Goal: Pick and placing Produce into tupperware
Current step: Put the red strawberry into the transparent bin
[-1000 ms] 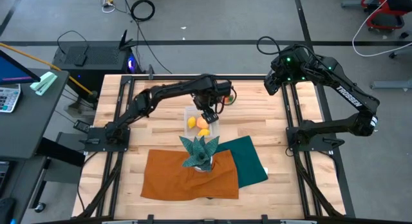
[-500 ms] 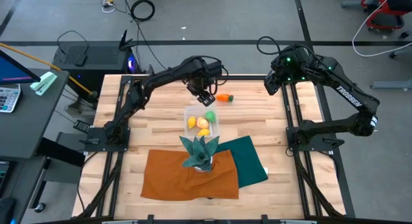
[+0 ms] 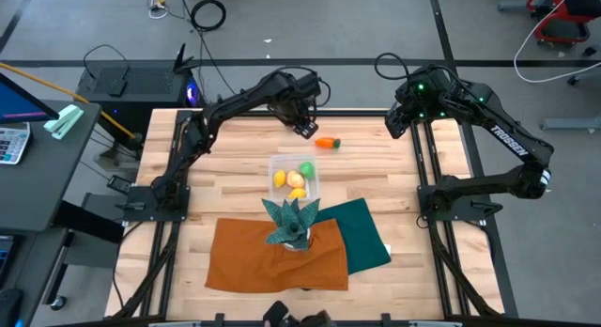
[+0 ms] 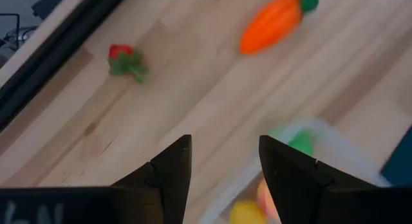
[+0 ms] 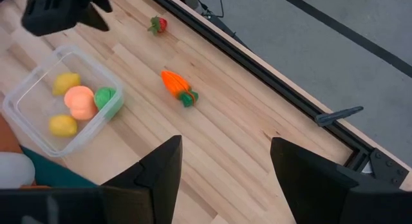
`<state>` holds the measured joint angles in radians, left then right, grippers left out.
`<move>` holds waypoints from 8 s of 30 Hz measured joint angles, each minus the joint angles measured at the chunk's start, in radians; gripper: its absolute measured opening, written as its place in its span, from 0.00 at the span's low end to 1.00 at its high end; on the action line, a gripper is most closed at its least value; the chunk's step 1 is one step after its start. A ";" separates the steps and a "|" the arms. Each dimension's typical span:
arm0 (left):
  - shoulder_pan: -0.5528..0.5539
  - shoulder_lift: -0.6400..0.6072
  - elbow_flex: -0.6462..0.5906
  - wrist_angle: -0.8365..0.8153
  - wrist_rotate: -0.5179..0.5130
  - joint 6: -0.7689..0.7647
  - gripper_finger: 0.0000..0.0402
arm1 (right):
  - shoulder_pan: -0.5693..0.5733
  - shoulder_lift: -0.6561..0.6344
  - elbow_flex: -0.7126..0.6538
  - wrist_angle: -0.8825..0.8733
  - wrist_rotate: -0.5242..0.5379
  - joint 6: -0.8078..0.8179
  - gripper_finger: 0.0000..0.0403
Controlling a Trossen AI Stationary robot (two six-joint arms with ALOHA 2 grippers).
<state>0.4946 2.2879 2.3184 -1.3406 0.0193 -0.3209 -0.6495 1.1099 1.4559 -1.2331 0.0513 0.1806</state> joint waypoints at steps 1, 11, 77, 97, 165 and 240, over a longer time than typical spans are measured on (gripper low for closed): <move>0.005 0.000 0.000 0.016 0.000 -0.012 0.47 | 0.000 0.000 0.000 0.000 0.000 0.000 0.51; 0.062 0.001 0.000 0.123 0.000 -0.109 0.43 | 0.000 0.000 0.000 0.000 0.000 0.002 0.51; 0.195 0.151 -0.002 0.122 0.043 -0.236 0.38 | 0.044 0.000 0.000 0.013 0.001 0.057 0.51; 0.186 0.190 -0.002 0.170 -0.007 -0.297 0.82 | 0.044 0.000 0.000 0.012 0.001 0.055 0.51; 0.169 0.252 -0.003 0.142 0.071 -0.138 0.63 | 0.044 0.000 0.000 0.019 0.017 0.066 0.51; 0.140 0.232 -0.002 0.010 0.188 -0.003 0.38 | 0.044 0.000 0.000 0.026 0.016 0.079 0.51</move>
<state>0.6342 2.5200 2.3165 -1.3303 0.2072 -0.3242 -0.6055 1.1099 1.4559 -1.2068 0.0669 0.2592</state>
